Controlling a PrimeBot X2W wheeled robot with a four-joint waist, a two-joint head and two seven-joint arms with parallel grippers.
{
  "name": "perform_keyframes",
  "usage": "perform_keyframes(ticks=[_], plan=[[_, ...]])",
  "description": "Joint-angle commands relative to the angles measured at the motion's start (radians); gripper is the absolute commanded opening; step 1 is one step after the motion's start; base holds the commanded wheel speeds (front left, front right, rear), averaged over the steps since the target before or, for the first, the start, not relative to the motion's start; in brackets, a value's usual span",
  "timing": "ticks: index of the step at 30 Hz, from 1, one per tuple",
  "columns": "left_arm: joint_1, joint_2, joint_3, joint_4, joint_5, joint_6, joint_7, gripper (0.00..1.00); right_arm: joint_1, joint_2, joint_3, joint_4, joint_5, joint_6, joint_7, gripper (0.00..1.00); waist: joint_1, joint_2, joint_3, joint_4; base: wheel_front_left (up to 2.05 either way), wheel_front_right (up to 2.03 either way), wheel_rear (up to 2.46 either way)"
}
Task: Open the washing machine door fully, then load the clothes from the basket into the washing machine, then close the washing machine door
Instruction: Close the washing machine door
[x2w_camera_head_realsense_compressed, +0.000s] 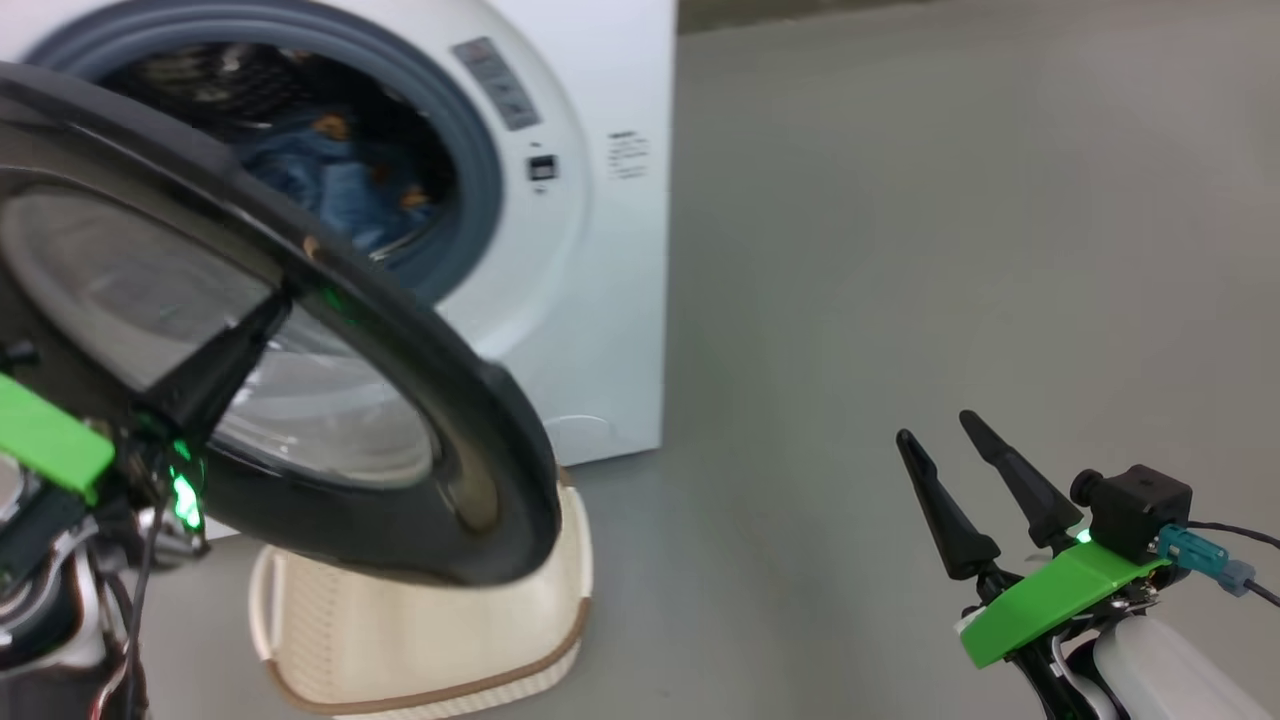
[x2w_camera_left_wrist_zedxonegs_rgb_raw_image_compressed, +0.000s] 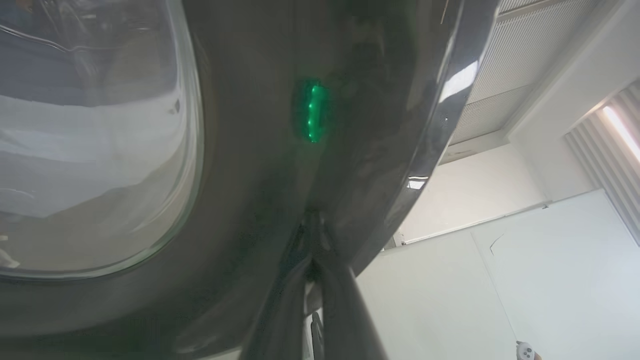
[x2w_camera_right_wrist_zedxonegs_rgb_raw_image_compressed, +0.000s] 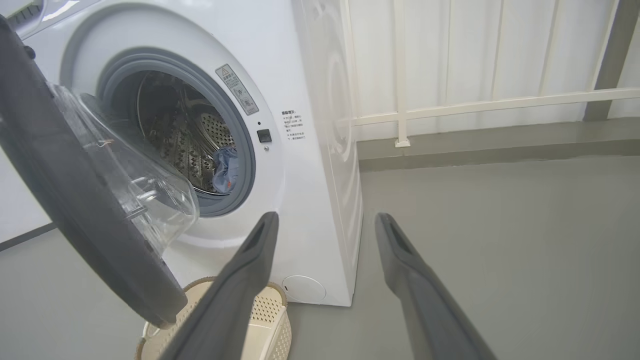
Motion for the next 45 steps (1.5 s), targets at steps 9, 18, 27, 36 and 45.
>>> perform_keyframes(ticks=[9, 18, 27, 36, 45], plan=[[-0.117, 0.018, 0.014, 0.053, 0.056, -0.045, -0.088, 0.0, -0.031, 0.005, -0.012, -0.028, -0.012, 0.004, -0.008, 1.0, 0.0, -0.0001, 0.055, -0.067, 0.0, 0.0, 0.0], [-0.129, 0.017, 0.017, 0.082, 0.052, -0.064, -0.096, 0.0, -0.026, 0.012, -0.022, -0.027, -0.019, 0.004, -0.008, 1.0, 0.0, -0.0001, 0.048, -0.04, 0.0, 0.0, 0.0], [-0.106, 0.027, 0.024, 0.054, 0.086, -0.062, -0.127, 0.0, -0.019, 0.011, -0.028, -0.027, -0.02, 0.004, -0.008, 1.0, 0.0, -0.0001, 0.036, 0.001, 0.0, 0.0, 0.0], [-0.036, 0.069, 0.018, -0.001, 0.22, -0.1, -0.224, 1.0, -0.014, 0.011, -0.035, -0.029, -0.021, 0.004, -0.008, 1.0, 0.0, -0.0001, 0.033, 0.036, 0.0, 0.0, 0.0], [0.068, 0.099, -0.027, -0.026, 0.425, -0.203, -0.421, 1.0, -0.018, 0.013, -0.043, -0.033, -0.023, 0.004, -0.008, 1.0, 0.0, -0.0001, 0.037, 0.053, 0.0, 0.0, 0.0]])
